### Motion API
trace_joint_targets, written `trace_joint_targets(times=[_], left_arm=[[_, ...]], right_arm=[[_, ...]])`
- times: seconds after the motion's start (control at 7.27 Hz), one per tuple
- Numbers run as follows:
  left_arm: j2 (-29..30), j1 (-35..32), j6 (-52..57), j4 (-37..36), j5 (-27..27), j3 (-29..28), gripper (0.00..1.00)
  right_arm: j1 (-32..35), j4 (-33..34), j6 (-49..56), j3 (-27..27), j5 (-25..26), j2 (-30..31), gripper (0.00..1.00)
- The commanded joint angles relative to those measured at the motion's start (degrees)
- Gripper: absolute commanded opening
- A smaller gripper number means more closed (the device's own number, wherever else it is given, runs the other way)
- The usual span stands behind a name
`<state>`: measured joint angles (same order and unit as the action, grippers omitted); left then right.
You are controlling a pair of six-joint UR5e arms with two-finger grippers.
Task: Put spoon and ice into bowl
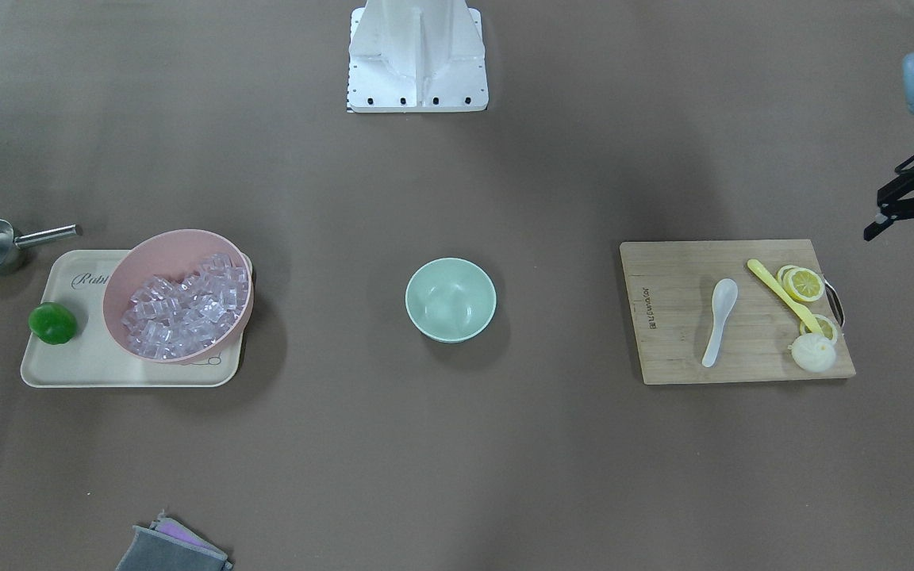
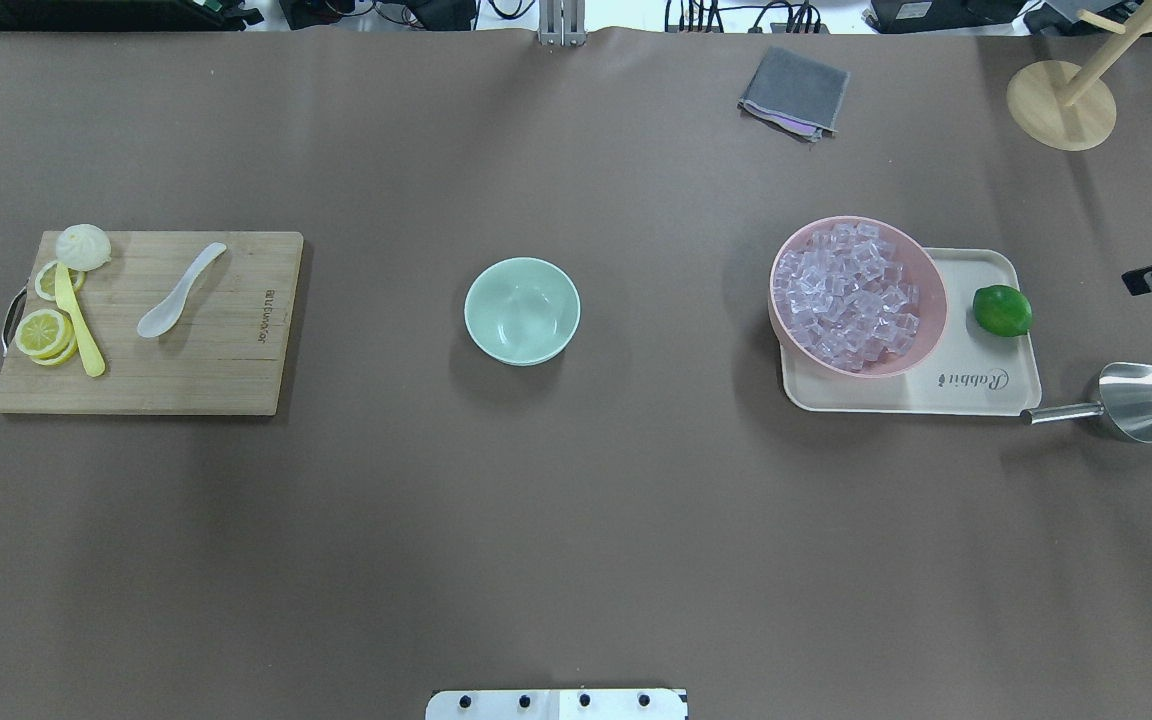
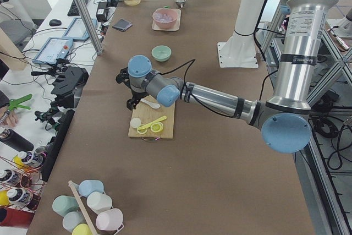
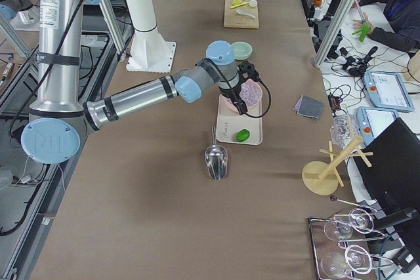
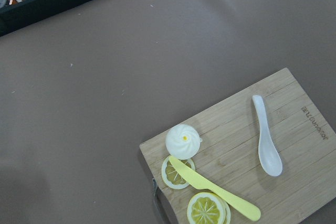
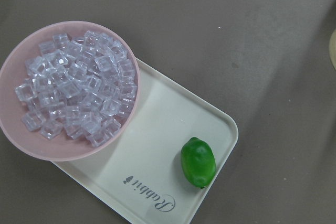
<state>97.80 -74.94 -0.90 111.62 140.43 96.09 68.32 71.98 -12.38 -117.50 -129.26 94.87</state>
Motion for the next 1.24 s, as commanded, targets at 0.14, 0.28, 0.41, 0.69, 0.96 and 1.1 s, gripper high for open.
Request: trace_joint_targets(times=[0.14, 0.28, 0.41, 0.69, 0.96, 1.1], left_arm=[[7.56, 7.94, -8.45, 0.35, -2.25, -6.35, 0.97], [8.63, 10.92, -12.33, 1.05, -4.53, -6.44, 0.97], [8.99, 13.83, -16.11, 3.24, -7.86, -6.70, 0.97], [10.03, 16.48, -17.64, 9.11, -12.02, -12.73, 0.89], [10.31, 18.68, -18.69, 13.27, -15.88, -15.49, 0.69], [10.22, 18.95, -18.61, 13.28, -15.98, -15.49, 0.59]], right_arm=[[-12.39, 0.18, -22.28, -0.54, 14.34, -3.01, 1.00], [-14.25, 3.31, -25.38, -0.54, 15.60, -5.81, 1.00], [-15.66, 11.52, -27.50, -0.88, 17.88, -10.71, 1.00], [-19.88, 15.74, -31.12, -0.54, 22.02, -14.71, 1.00], [-20.41, 15.74, -31.13, -0.80, 22.81, -14.63, 1.00], [-20.50, 15.74, -31.13, -0.80, 22.82, -14.72, 1.00]])
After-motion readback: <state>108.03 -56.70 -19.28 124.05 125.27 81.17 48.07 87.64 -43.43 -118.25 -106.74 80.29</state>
